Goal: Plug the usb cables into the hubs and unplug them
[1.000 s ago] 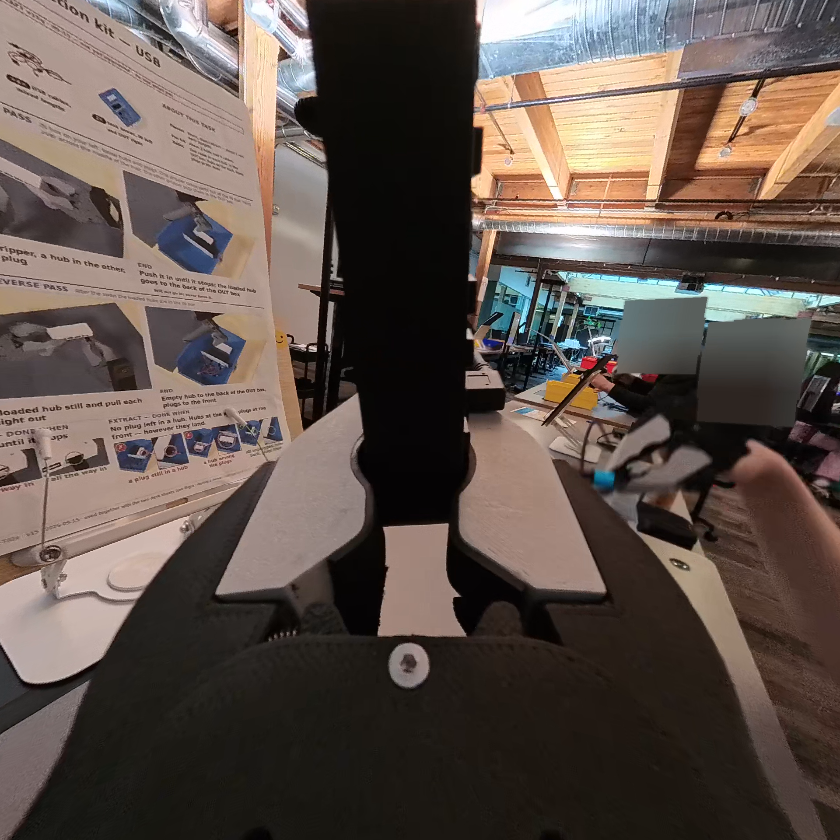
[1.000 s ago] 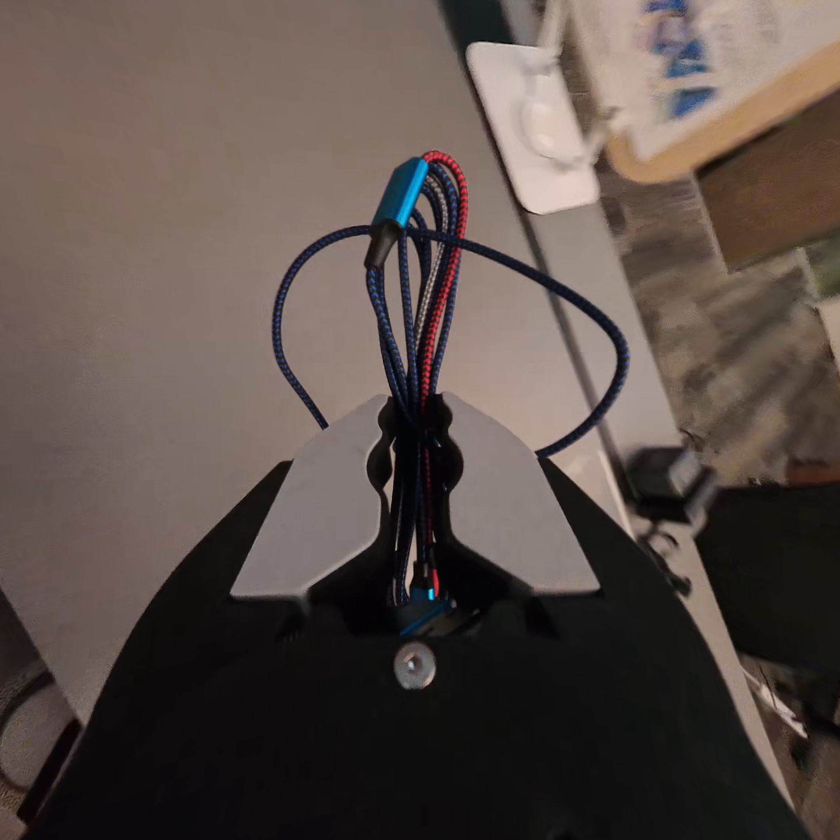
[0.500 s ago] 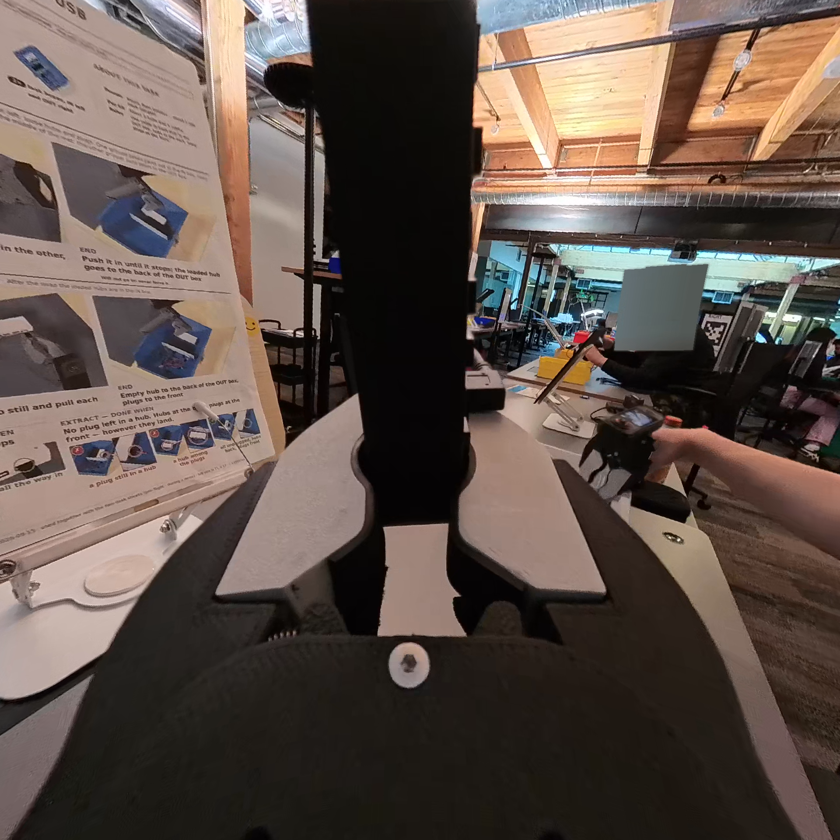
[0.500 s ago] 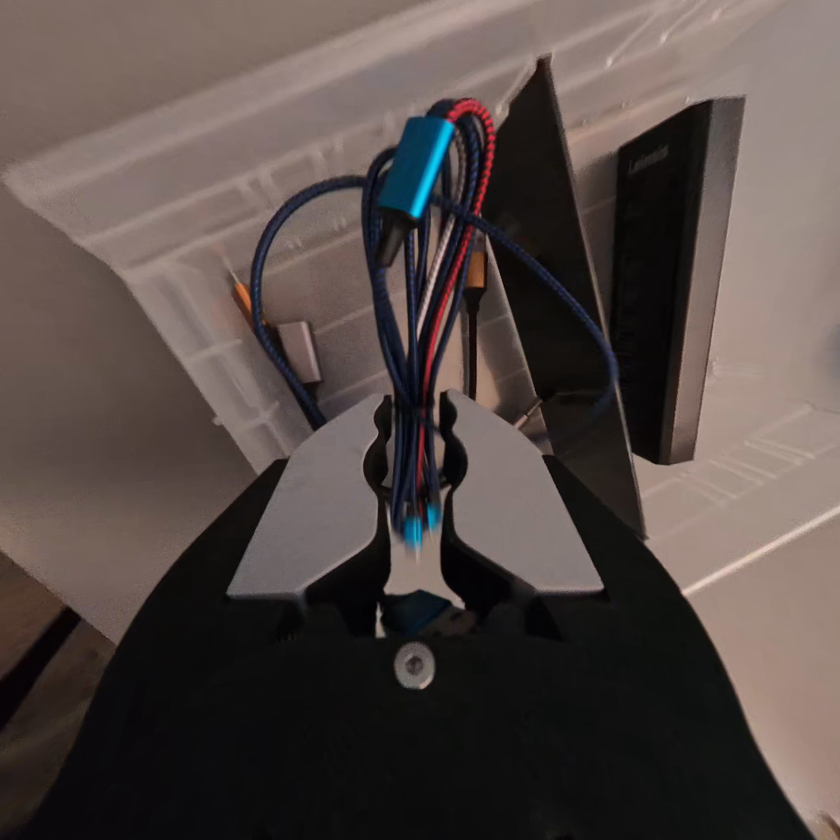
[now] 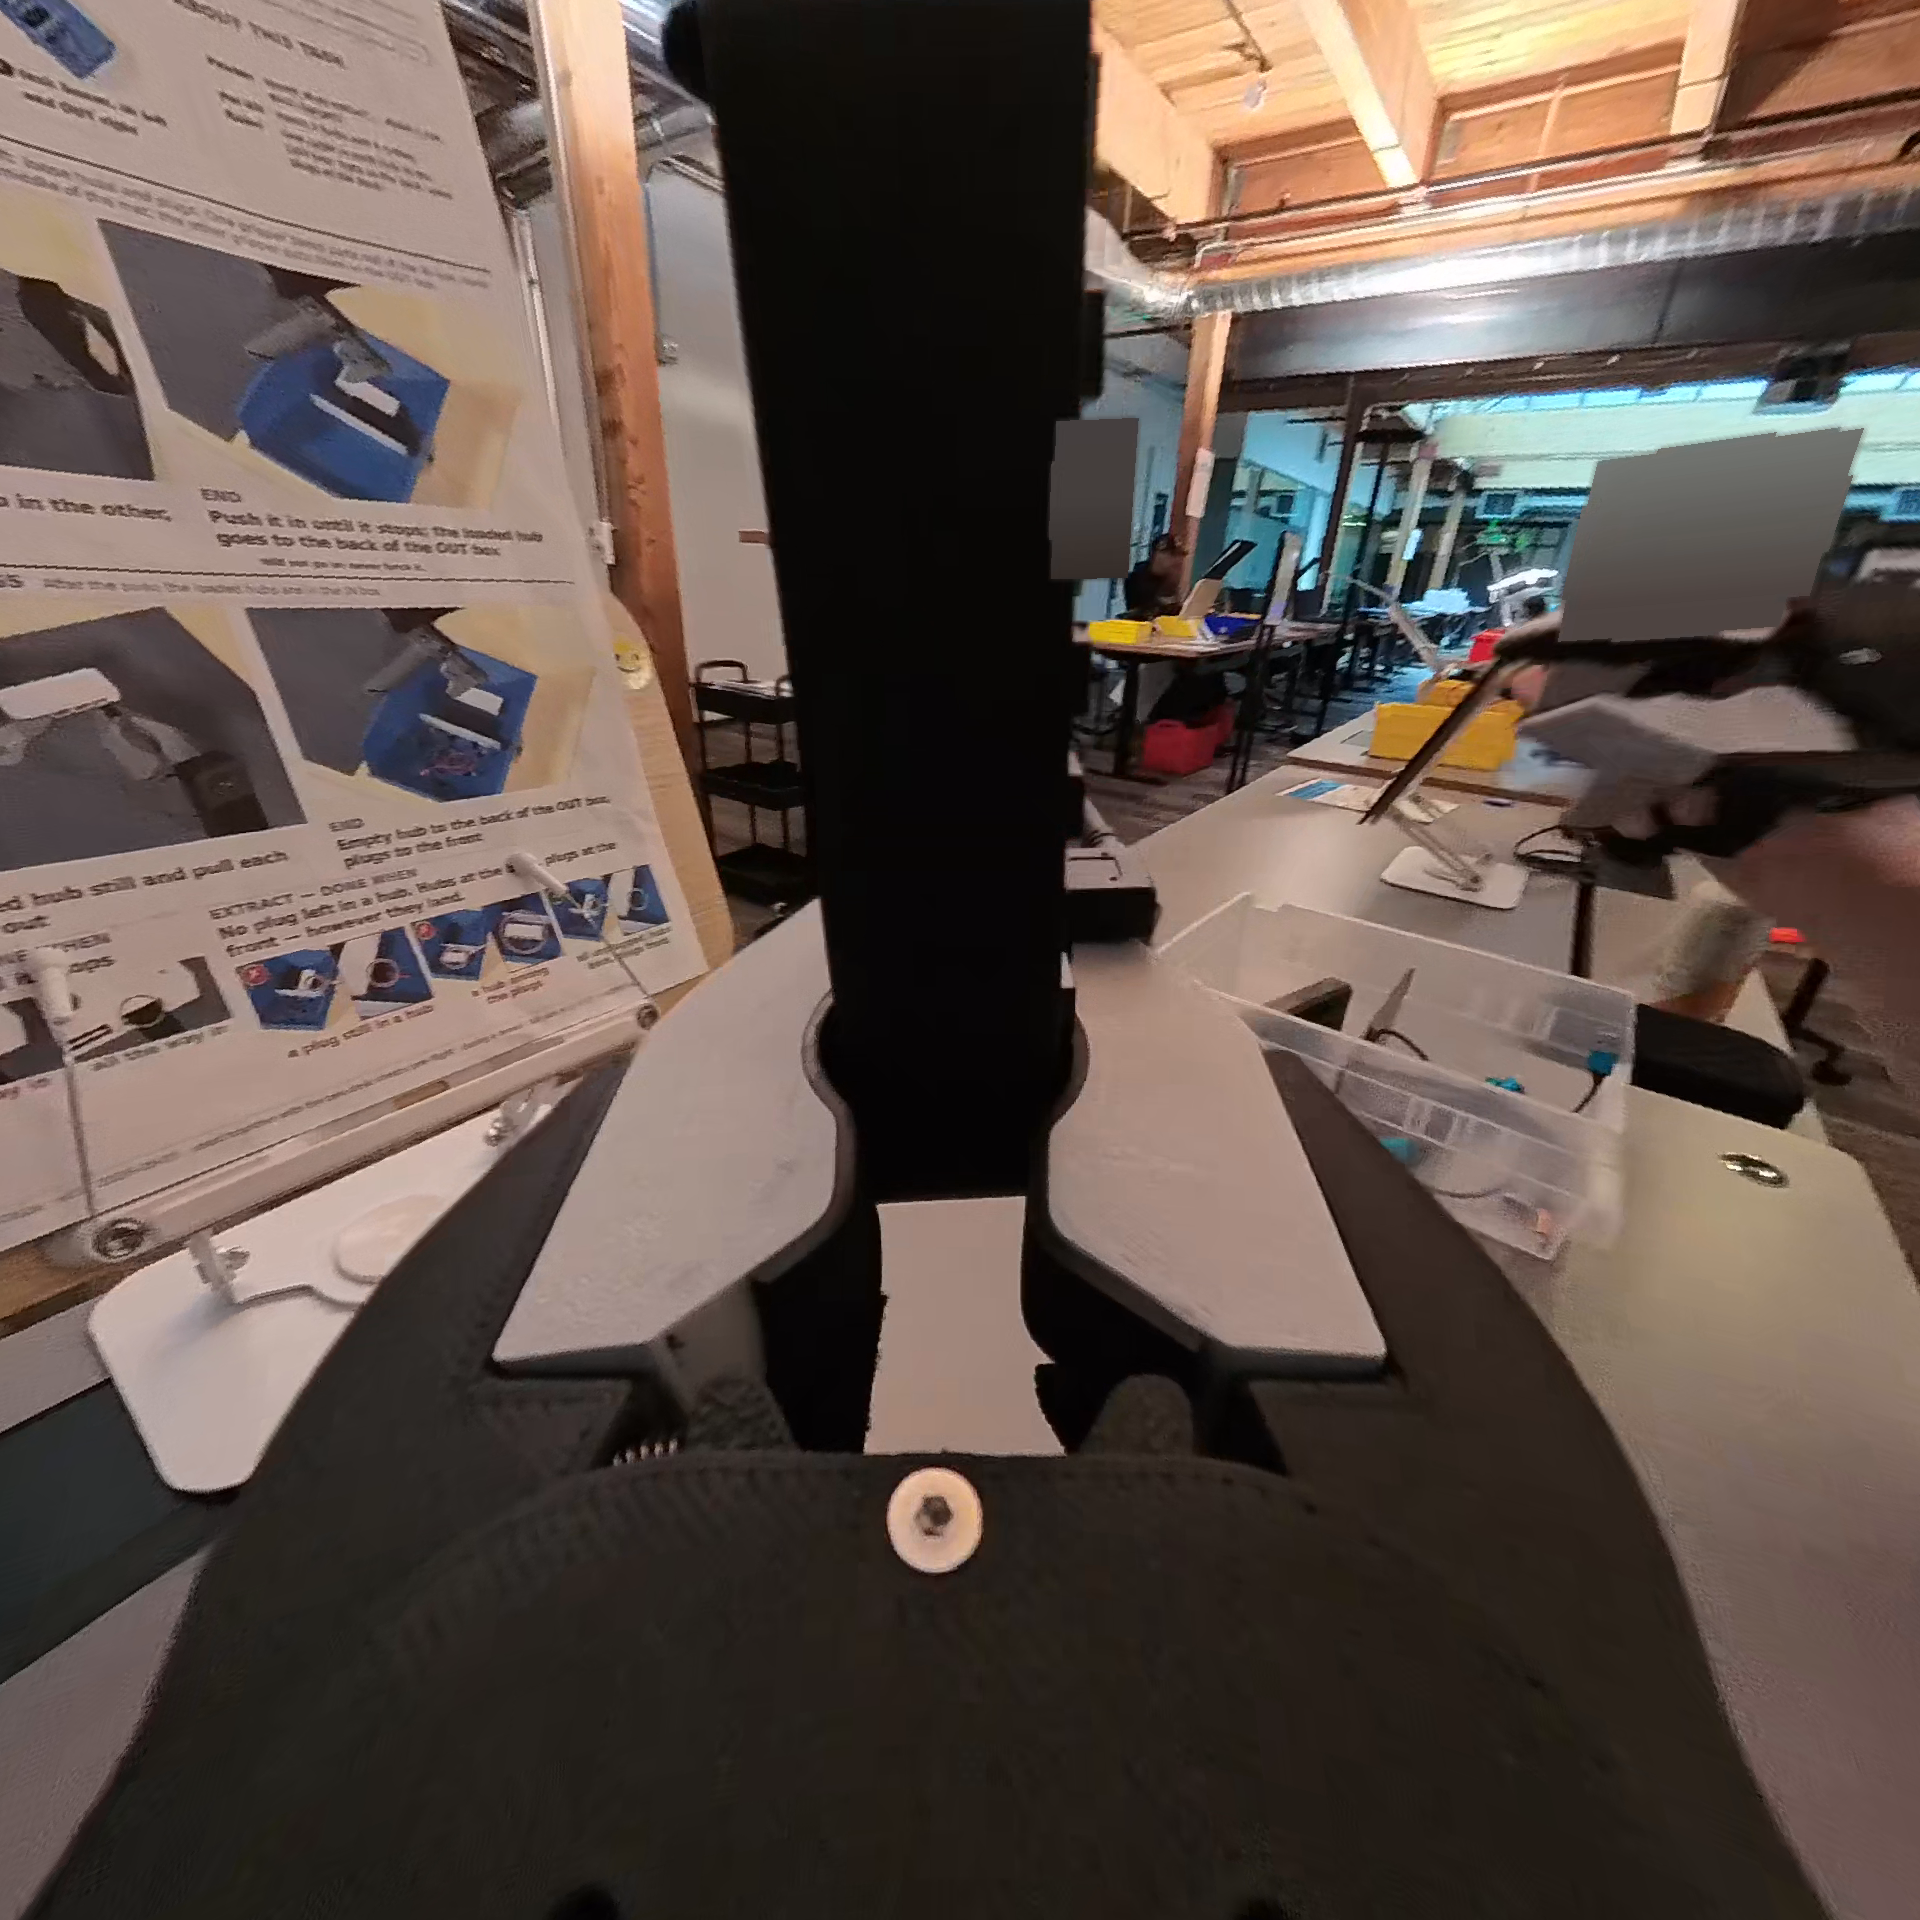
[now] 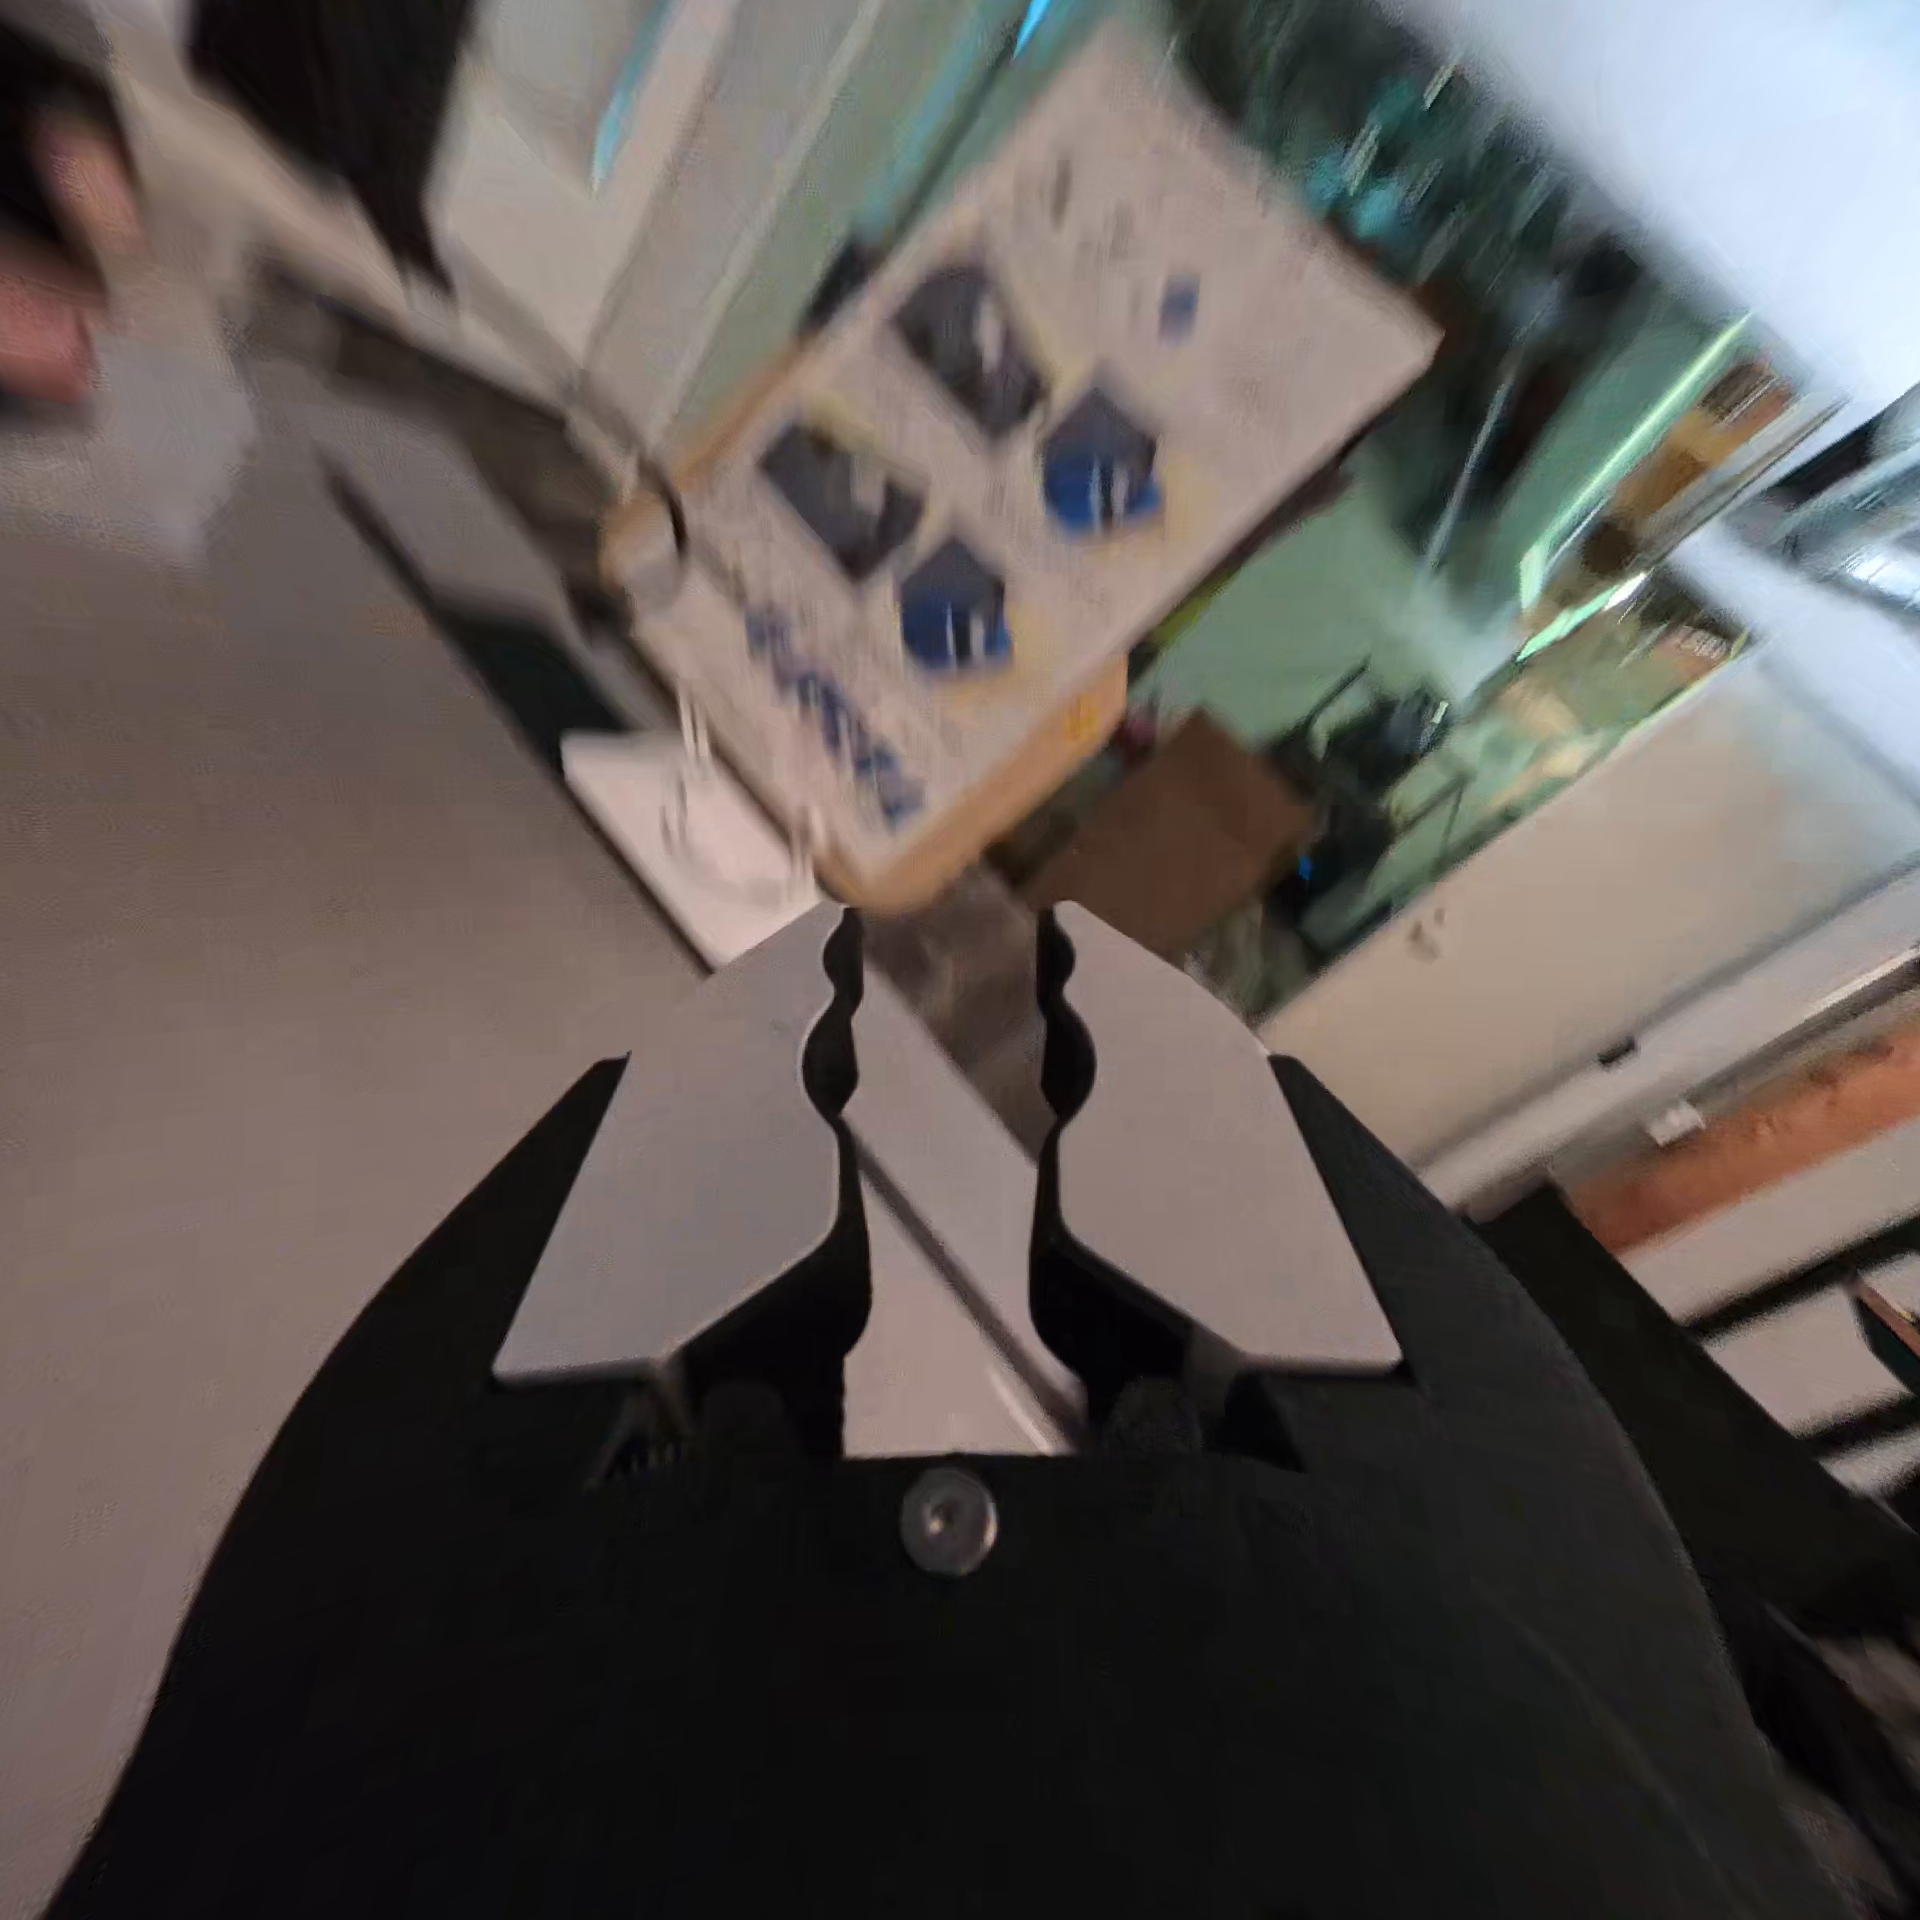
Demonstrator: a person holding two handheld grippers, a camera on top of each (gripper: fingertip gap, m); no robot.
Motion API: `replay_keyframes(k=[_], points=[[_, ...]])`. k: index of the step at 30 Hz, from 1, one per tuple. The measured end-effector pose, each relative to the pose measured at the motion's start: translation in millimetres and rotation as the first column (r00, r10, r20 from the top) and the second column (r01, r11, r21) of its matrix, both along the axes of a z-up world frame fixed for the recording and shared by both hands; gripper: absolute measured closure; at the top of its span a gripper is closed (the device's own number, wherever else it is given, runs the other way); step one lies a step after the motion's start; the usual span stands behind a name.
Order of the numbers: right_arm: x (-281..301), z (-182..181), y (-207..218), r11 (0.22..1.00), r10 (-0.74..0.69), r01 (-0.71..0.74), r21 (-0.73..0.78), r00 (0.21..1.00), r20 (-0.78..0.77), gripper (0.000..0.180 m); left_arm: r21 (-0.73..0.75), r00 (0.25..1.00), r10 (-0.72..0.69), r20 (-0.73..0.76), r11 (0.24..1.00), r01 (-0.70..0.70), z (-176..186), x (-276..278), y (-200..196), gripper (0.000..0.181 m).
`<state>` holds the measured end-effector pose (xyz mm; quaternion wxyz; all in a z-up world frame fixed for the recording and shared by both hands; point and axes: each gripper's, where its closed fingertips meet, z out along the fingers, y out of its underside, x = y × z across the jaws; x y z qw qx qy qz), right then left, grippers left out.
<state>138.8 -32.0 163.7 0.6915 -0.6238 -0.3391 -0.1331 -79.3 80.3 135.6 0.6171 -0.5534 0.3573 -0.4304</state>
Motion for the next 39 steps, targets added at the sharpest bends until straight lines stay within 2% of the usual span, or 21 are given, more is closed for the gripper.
replay_keyframes(k=[2, 4, 6, 7, 10, 12, 14, 17, 18, 20, 22, 24, 26, 28, 30, 32, 35, 39], points=[[-58, 15, 5, 0.989, 0.101, -0.085, 0.123, 0.986, -0.13, 0.148, 0.013, 1.0, 0.029, -0.004, 1.0, -0.029, -2, 0, 3, 0.153], [-111, 17, 14, 0.97, 0.214, -0.177, 0.169, 0.95, -0.23, 0.148, 0.011, 0.999, 0.033, -0.02, 0.999, -0.033, -6, 1, 5, 0.152], [-162, 7, 22, 0.939, 0.334, -0.306, 0.156, 0.92, -0.206, 0.148, -0.003, 0.999, 0.016, -0.028, 1.0, -0.017, -9, 3, 6, 0.153], [-179, 0, 29, 0.935, 0.344, -0.326, 0.143, 0.929, -0.136, 0.148, -0.017, 0.999, -0.007, -0.036, 1.0, 0.006, -11, 4, 4, 0.152], [-178, -19, 63, 0.978, 0.148, -0.157, 0.137, 0.986, 0.07, 0.151, -0.061, 0.993, -0.087, -0.073, 0.995, 0.083, -16, 7, 0, 0.152], [-186, -30, 71, 0.974, 0.172, -0.191, 0.123, 0.974, 0.15, 0.15, -0.084, 0.984, -0.138, -0.109, 0.988, 0.129, -20, 8, -4, 0.152], [-186, -35, 77, 0.976, 0.145, -0.172, 0.134, 0.971, 0.19, 0.158, -0.093, 0.977, -0.16, -0.139, 0.985, 0.148, -24, 10, -7, 0.152], [-189, -37, 76, 0.975, 0.137, -0.174, 0.14, 0.961, 0.242, 0.156, -0.082, 0.967, -0.166, -0.195, 0.985, 0.152, -32, 16, -9, 0.152], [-188, -31, 74, 0.976, 0.142, -0.169, 0.135, 0.972, 0.187, 0.156, -0.071, 0.961, -0.169, -0.219, 0.985, 0.157, -35, 19, -11, 0.152], [-186, -17, 69, 0.97, 0.238, -0.233, 0.074, 0.969, -0.068, 0.144, -0.041, 0.941, -0.198, -0.275, 0.98, 0.194, -43, 29, -20, 0.152], [-187, -3, 60, 0.907, 0.398, -0.42, 0.028, 0.835, -0.379, 0.118, -0.027, 0.91, -0.285, -0.302, 0.956, 0.291, -48, 41, -38, 0.152], [-181, -2, 54, 0.825, 0.47, -0.565, 0.001, 0.685, -0.556, 0.112, -0.047, 0.852, -0.423, -0.308, 0.901, 0.43, -53, 52, -64, 0.153], [-178, -16, 50, 0.749, 0.476, -0.656, -0.095, 0.632, -0.611, 0.113, -0.06, 0.799, -0.506, -0.325, 0.854, 0.517, -58, 60, -84, 0.153], [-181, -27, 34, 0.641, 0.532, -0.749, -0.168, 0.591, -0.606, 0.148, -0.09, 0.744, -0.563, -0.36, 0.815, 0.573, -67, 65, -98, 0.152], [-179, -36, 24, 0.565, 0.521, -0.784, -0.256, 0.58, -0.627, 0.152, -0.138, 0.688, -0.614, -0.386, 0.776, 0.615, -76, 66, -108, 0.152], [-175, -41, 23, 0.559, 0.508, -0.779, -0.285, 0.593, -0.625, 0.152, -0.144, 0.681, -0.604, -0.414, 0.782, 0.607, -82, 70, -108, 0.152], [-176, -39, 24, 0.546, 0.53, -0.802, -0.242, 0.555, -0.642, 0.152, -0.139, 0.686, -0.577, -0.443, 0.8, 0.583, -87, 74, -107, 0.152], [-170, -29, 25, 0.508, 0.519, -0.842, -0.183, 0.469, -0.714, 0.153, -0.17, 0.699, -0.648, -0.303, 0.759, 0.629, -69, 75, -113, 0.151]])
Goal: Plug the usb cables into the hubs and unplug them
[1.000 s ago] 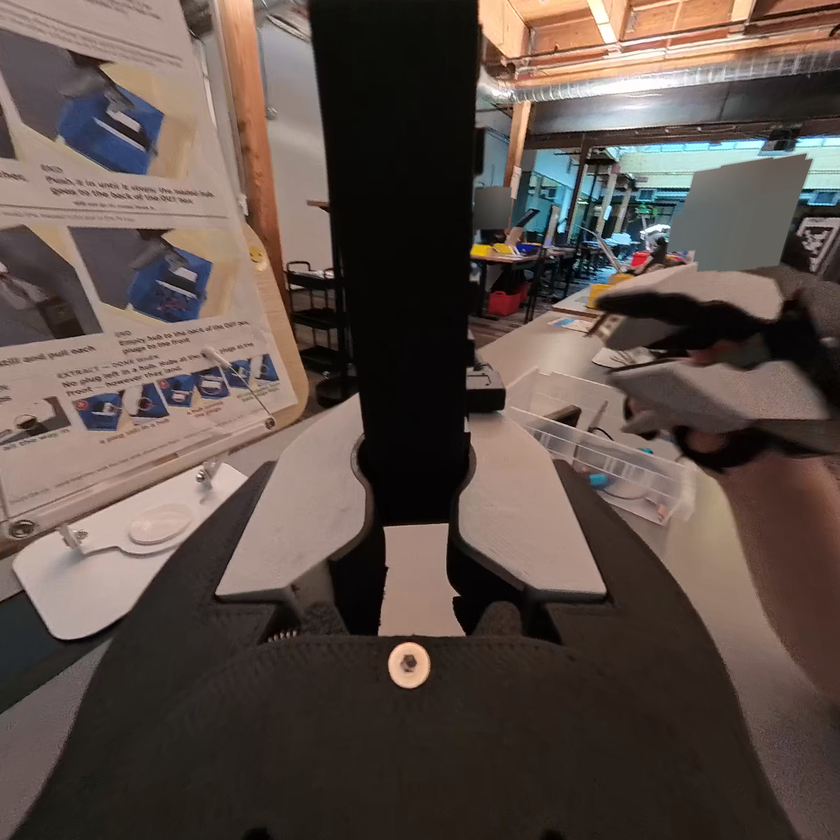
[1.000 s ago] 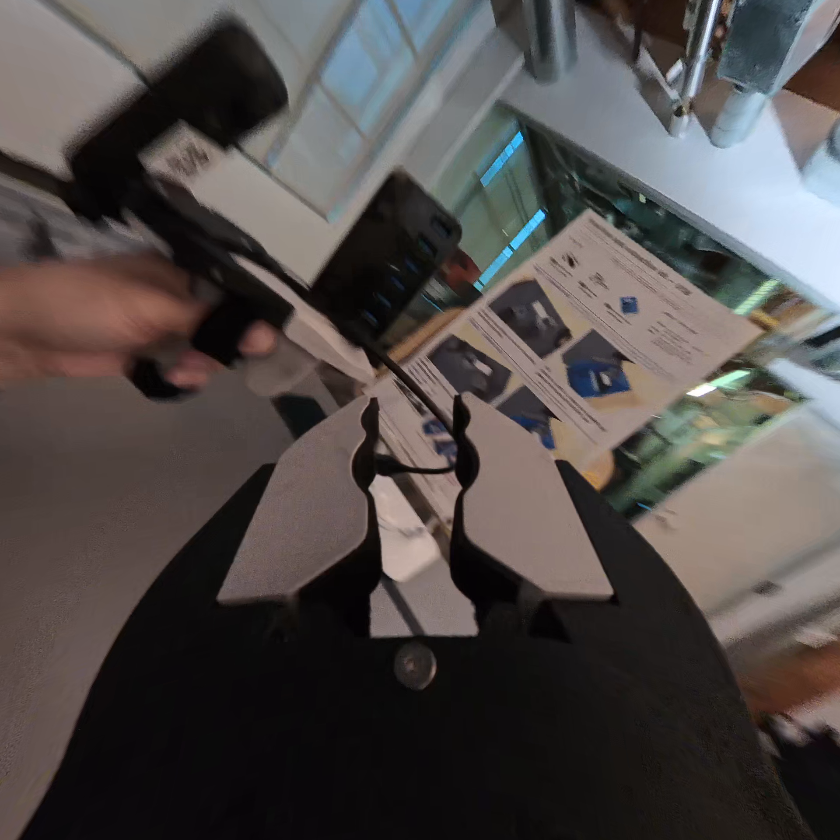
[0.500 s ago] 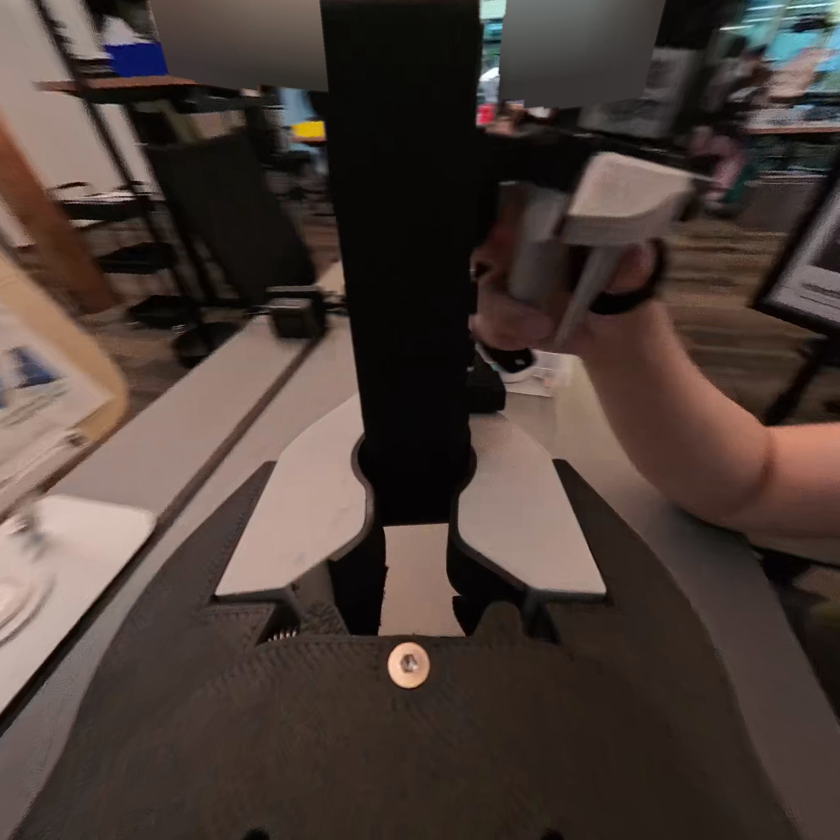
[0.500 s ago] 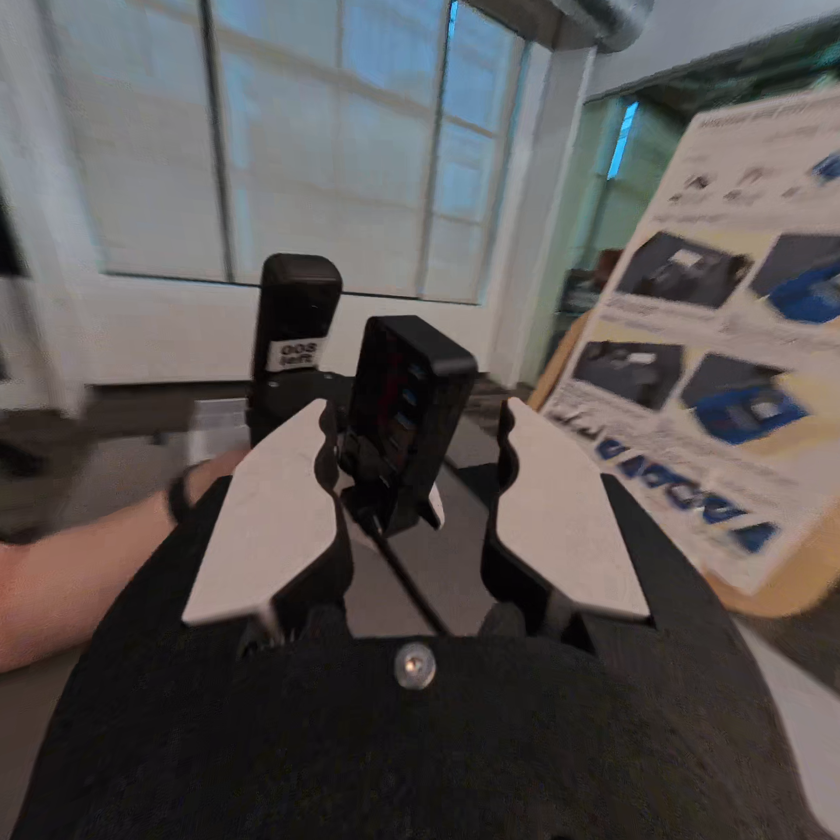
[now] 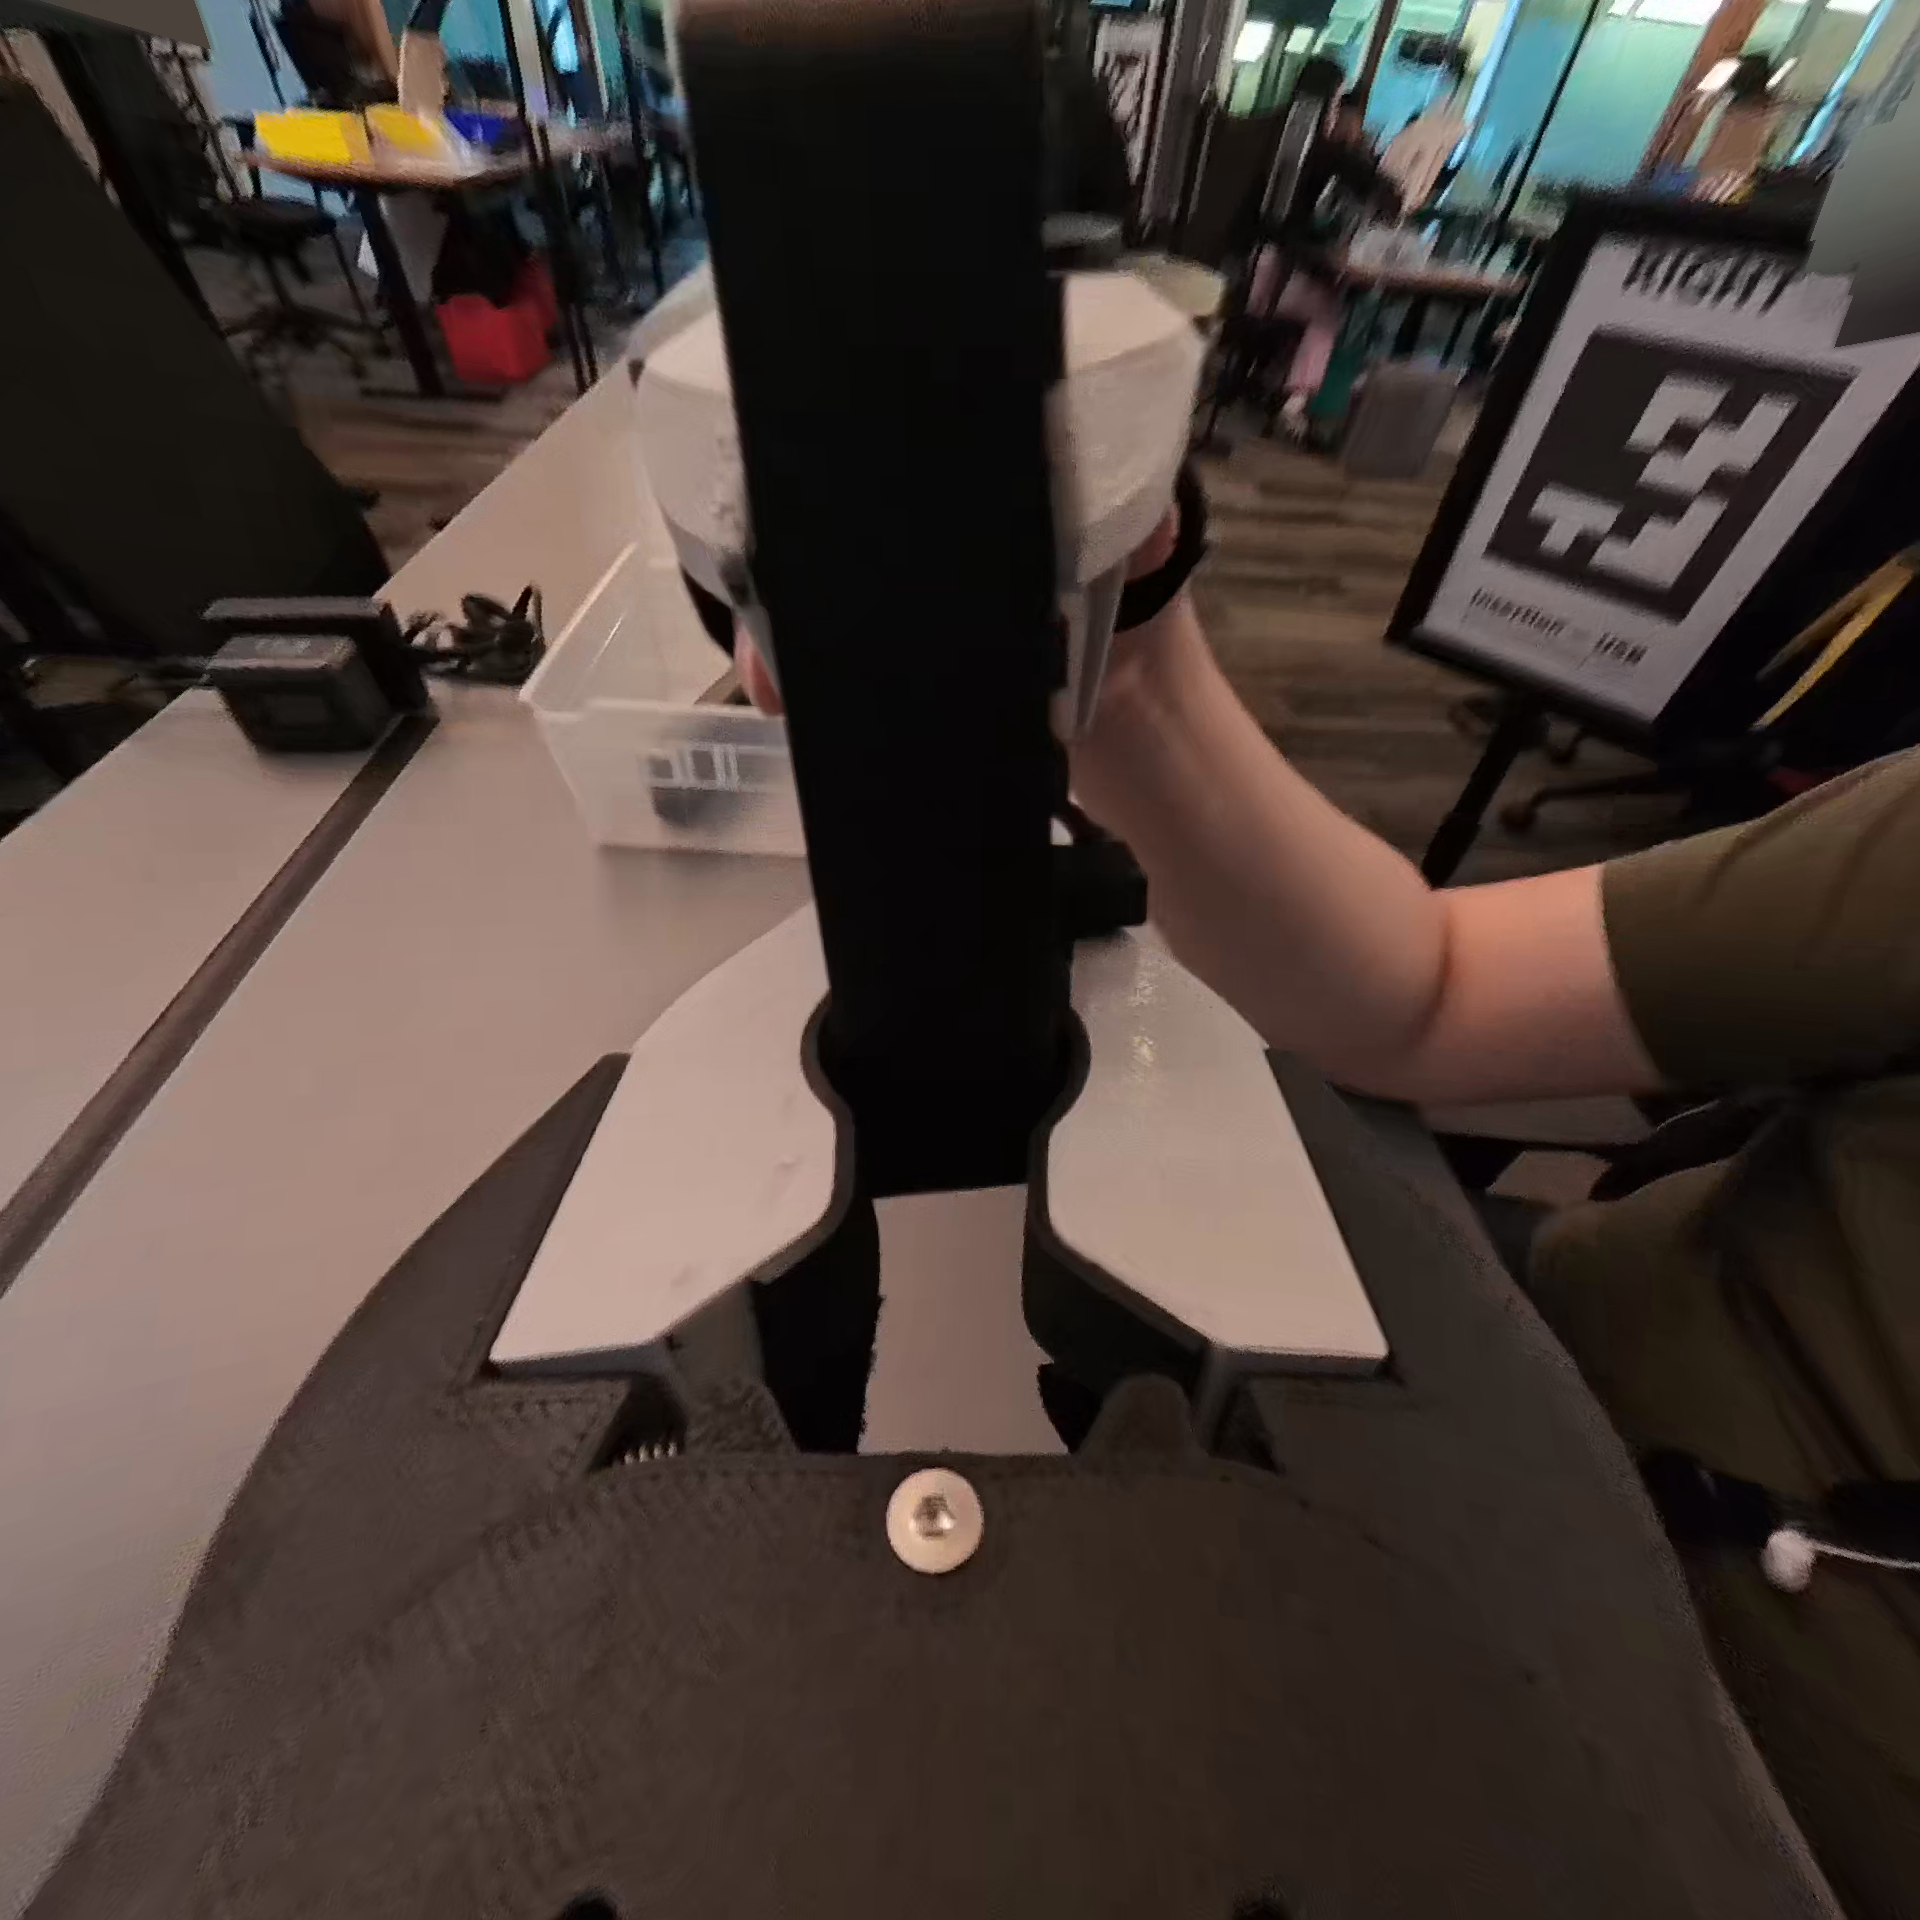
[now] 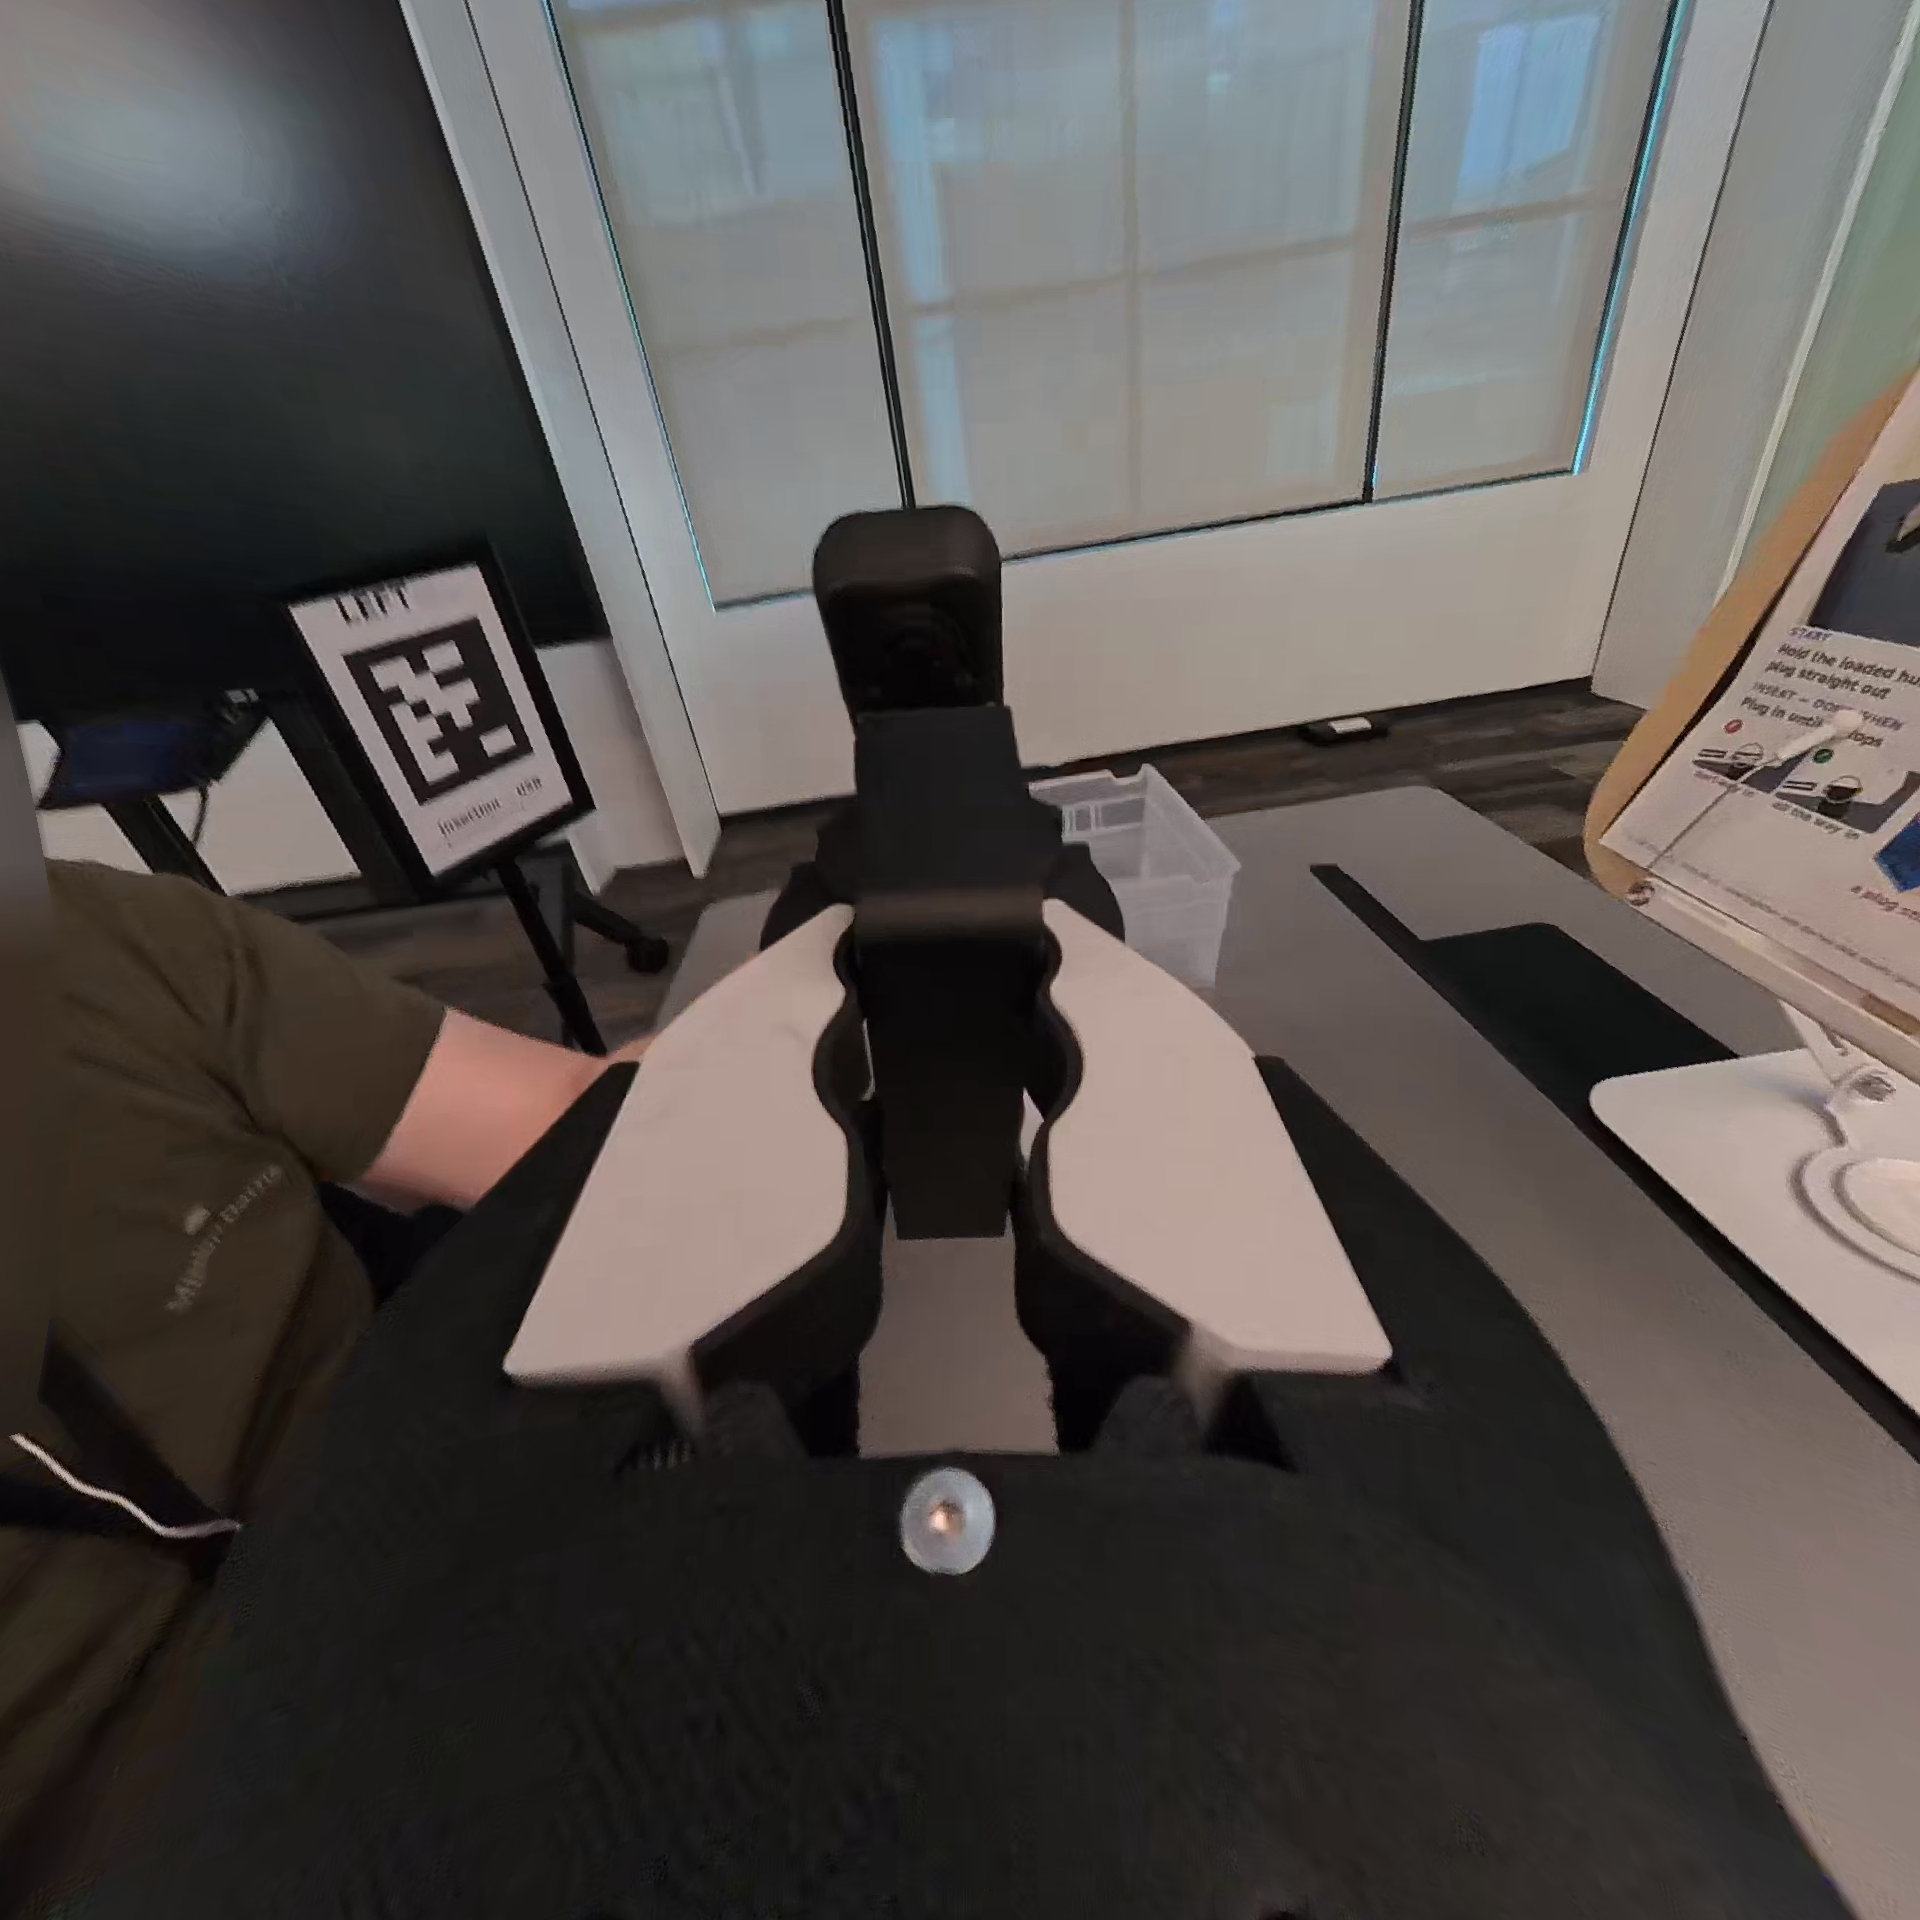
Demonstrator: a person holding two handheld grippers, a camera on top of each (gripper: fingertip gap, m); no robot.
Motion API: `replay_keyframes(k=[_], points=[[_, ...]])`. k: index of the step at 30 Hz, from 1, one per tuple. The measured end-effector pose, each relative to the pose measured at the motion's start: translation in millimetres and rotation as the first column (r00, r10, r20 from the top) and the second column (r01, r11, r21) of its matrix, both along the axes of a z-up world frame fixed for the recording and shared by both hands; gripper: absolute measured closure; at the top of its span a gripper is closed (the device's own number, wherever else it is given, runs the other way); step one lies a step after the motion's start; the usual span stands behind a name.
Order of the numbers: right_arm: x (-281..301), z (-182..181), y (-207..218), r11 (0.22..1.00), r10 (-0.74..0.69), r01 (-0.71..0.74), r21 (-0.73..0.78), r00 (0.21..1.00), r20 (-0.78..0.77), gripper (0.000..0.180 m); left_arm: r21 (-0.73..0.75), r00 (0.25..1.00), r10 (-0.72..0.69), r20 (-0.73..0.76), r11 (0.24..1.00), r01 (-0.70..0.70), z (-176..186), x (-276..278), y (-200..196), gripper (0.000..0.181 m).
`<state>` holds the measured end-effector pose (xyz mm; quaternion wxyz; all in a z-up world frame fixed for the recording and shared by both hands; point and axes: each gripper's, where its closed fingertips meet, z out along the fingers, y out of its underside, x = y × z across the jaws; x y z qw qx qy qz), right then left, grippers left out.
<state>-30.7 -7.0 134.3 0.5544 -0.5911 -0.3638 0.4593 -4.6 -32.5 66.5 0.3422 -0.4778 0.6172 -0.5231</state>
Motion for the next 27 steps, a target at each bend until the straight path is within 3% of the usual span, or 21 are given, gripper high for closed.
replay_keyframes(k=[3, 7, 13, 18, 23, 27], points=[[4, 3, -1, 0.998, 0.03, -0.032, -0.049, 0.998, -0.05, 0.154, -0.037, 1.0, -0.029, -0.009, 0.999, 0.028, 1, -2, -7, 0.15], [0, -7, -3, 0.998, 0.03, -0.029, -0.052, 0.999, 0.031, 0.153, 0.016, 0.993, -0.01, -0.121, 1.0, 0.012, -16, -1, -8, 0.151], [-1, -10, -4, 0.999, 0.017, -0.015, -0.031, 0.998, 0.068, 0.153, 0.065, 0.988, 0.028, -0.153, 0.998, -0.018, -23, 0, -3, 0.152], [-2, -4, -5, 0.998, -0.032, 0.027, 0.058, 0.996, 0.084, 0.152, 0.078, 0.996, 0.043, -0.082, 0.996, -0.037, -14, 3, 0, 0.152], [7, 25, -3, 0.96, -0.227, 0.218, 0.178, 0.973, 0.031, 0.135, 0.018, 0.999, 0.03, 0.015, 0.999, -0.03, -1, 3, 2, 0.152], [12, 18, 5, 0.802, -0.548, 0.429, 0.414, 0.805, 0.226, 0.126, 0.001, 1.0, 0.007, 0.011, 1.0, -0.007, -7, 10, -3, 0.152]])
